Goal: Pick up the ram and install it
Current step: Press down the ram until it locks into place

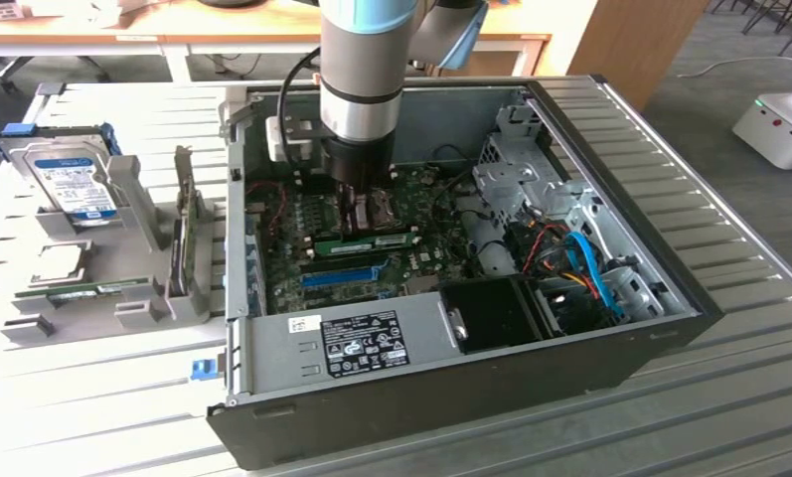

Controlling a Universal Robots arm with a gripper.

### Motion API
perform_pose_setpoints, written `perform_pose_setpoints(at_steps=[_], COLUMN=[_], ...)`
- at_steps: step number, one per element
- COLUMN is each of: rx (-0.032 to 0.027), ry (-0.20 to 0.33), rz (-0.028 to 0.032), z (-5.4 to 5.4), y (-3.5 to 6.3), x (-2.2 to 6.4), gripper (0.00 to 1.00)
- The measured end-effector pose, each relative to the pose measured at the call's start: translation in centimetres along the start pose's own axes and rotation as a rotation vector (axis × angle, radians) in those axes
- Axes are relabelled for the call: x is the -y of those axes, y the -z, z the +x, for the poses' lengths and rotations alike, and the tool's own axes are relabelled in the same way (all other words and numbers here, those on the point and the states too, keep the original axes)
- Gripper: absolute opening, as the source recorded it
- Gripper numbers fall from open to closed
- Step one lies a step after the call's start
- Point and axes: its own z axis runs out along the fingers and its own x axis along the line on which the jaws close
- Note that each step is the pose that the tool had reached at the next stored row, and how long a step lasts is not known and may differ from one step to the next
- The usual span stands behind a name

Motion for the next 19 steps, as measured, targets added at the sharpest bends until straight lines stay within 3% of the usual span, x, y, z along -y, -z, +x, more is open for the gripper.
perform_pose_setpoints(at_steps=[19], rx=[-0.0001], ry=[0.000], rz=[-0.0001], z=[0.00], y=[-0.02], x=[0.00], gripper=[0.11])
